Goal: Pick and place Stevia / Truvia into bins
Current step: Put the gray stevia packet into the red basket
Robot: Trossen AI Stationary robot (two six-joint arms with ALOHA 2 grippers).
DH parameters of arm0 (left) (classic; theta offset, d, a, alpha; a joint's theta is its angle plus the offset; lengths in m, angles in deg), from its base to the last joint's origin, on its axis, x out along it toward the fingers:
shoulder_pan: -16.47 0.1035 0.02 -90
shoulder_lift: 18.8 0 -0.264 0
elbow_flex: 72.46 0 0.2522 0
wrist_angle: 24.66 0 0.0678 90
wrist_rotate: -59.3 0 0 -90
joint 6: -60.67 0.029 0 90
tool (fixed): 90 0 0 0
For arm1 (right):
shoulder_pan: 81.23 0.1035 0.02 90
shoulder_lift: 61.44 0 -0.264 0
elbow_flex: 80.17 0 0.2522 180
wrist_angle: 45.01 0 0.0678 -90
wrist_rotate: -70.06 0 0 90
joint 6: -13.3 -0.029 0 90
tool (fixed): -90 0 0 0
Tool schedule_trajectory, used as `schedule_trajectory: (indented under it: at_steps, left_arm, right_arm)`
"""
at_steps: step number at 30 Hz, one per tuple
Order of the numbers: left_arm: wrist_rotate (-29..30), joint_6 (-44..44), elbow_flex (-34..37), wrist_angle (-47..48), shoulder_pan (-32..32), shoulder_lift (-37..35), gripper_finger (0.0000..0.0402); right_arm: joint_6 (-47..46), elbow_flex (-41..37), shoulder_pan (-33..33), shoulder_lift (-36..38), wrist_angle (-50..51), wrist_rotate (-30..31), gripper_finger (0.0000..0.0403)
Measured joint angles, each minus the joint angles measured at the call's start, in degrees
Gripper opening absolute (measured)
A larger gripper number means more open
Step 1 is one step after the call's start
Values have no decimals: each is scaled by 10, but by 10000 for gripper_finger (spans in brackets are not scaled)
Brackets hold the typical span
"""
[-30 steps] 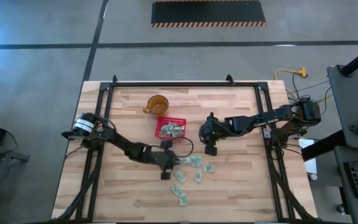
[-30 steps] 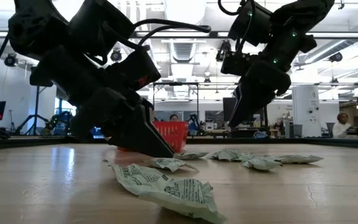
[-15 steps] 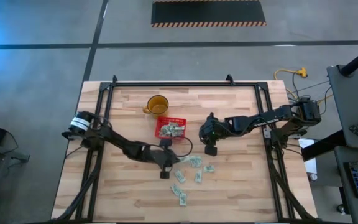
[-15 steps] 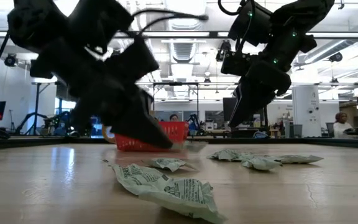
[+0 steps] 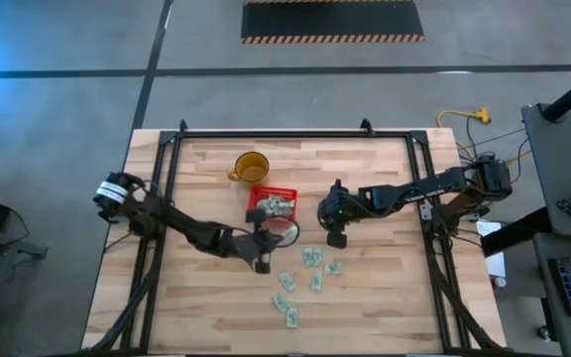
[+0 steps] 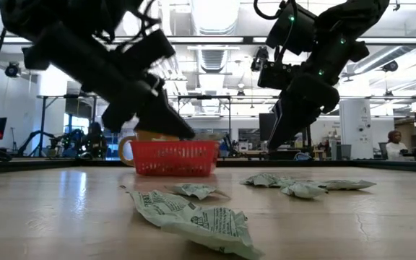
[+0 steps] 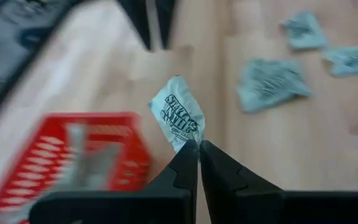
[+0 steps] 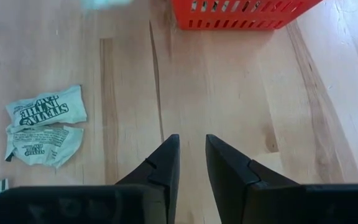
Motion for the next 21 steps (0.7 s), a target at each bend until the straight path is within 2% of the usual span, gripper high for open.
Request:
schedule_trajectory:
  at_steps: [3,9,16,21]
  left_arm:
    - [46,18,3,9,0,-28,0]
    - [117,12,6,96,12,-74,0]
    - [142,-5,7,150,43,-80,0]
    - [144,-49,8,189,63,-80,0]
  right_arm:
    - [0,0,0,0,0,0,69]
    - [0,0,0,0,-3,1,74]
    - [-7,-1,0,0,-7,1,70]
    - [-25,-2,0,0,-7,1,70]
